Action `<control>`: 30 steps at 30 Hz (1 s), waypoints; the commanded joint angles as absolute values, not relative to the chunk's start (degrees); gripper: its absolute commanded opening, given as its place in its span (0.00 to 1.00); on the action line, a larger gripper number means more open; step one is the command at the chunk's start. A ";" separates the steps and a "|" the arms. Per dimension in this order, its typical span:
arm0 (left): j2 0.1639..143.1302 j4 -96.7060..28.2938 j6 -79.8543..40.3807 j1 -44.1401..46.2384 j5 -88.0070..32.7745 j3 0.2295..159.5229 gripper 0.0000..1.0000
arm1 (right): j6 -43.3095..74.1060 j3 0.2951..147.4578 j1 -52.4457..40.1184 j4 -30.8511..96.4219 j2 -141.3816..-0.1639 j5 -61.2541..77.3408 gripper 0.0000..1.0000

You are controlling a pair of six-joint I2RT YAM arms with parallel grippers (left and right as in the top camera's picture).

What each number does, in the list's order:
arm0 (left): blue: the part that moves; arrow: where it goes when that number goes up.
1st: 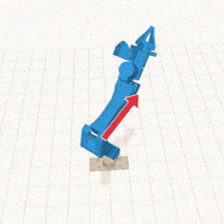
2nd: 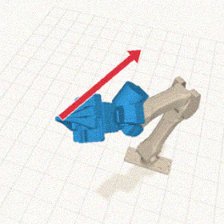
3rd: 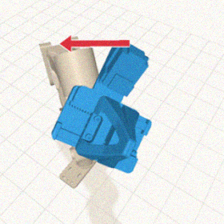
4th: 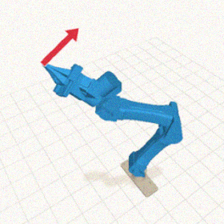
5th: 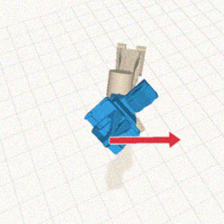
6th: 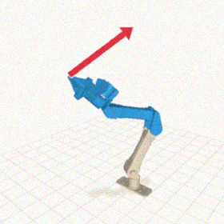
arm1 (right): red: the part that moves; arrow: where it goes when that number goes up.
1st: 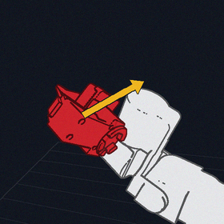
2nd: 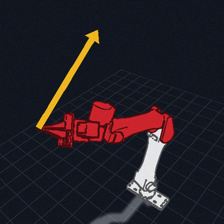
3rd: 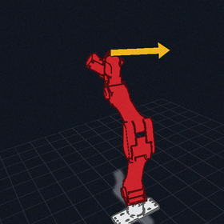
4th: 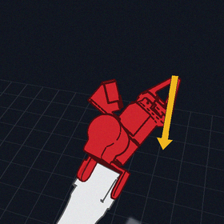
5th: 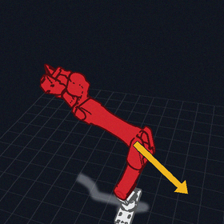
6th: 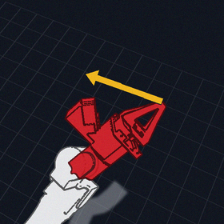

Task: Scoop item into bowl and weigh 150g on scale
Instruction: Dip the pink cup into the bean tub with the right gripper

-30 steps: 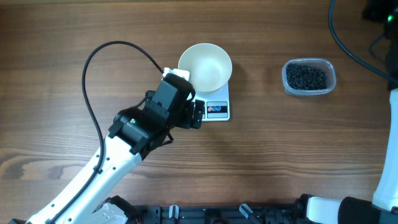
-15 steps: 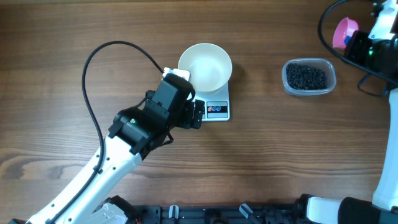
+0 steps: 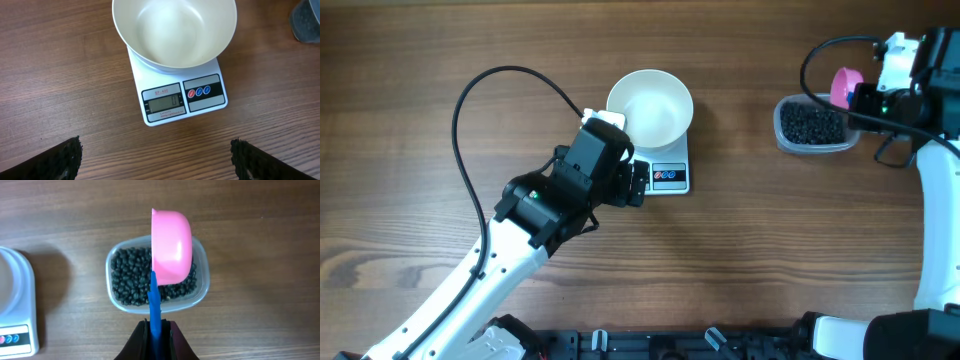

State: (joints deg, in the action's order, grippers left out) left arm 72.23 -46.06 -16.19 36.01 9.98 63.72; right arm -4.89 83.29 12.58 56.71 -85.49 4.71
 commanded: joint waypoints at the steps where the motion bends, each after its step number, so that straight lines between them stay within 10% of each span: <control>1: 72.34 -45.91 -15.42 36.16 9.50 64.62 1.00 | -6.04 79.79 12.75 55.27 -85.21 4.58 0.04; 30: 72.34 -45.91 -15.42 36.16 9.50 64.62 1.00 | -4.56 75.40 12.73 54.35 -94.52 10.17 0.04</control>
